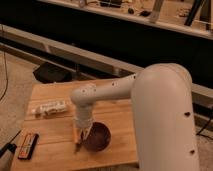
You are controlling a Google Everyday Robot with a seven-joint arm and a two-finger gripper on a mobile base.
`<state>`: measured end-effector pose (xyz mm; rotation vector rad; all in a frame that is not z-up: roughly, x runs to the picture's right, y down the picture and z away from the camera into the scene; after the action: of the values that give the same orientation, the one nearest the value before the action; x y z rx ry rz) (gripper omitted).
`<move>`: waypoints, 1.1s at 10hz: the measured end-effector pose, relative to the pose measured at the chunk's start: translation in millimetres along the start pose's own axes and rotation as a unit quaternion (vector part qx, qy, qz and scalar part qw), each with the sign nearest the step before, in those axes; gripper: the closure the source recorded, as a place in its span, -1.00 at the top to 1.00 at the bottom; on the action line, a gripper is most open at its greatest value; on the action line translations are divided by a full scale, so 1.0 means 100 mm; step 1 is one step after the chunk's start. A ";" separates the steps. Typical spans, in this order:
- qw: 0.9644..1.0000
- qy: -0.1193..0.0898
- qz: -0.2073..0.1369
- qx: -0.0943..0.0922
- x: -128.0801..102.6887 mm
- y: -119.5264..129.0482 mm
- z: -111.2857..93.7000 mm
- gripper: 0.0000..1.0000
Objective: Drag the ceramic bowl in a circle
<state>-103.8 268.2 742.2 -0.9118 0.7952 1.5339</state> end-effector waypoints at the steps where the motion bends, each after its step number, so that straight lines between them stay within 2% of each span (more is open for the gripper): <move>1: 1.000 0.006 0.011 0.007 0.08 -0.17 0.02 -0.65; 3: 0.998 0.012 0.049 0.031 0.17 -0.68 0.02 -0.65; 6: 0.994 -0.003 0.090 0.054 0.08 -1.22 -0.14 -0.65; 10: 0.990 -0.035 0.107 0.083 -0.20 -1.63 -0.45 -0.65; 11: 0.990 -0.040 0.106 0.088 -0.26 -1.66 -0.50 -0.65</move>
<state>68.3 236.7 740.4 -0.6487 0.9759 1.6431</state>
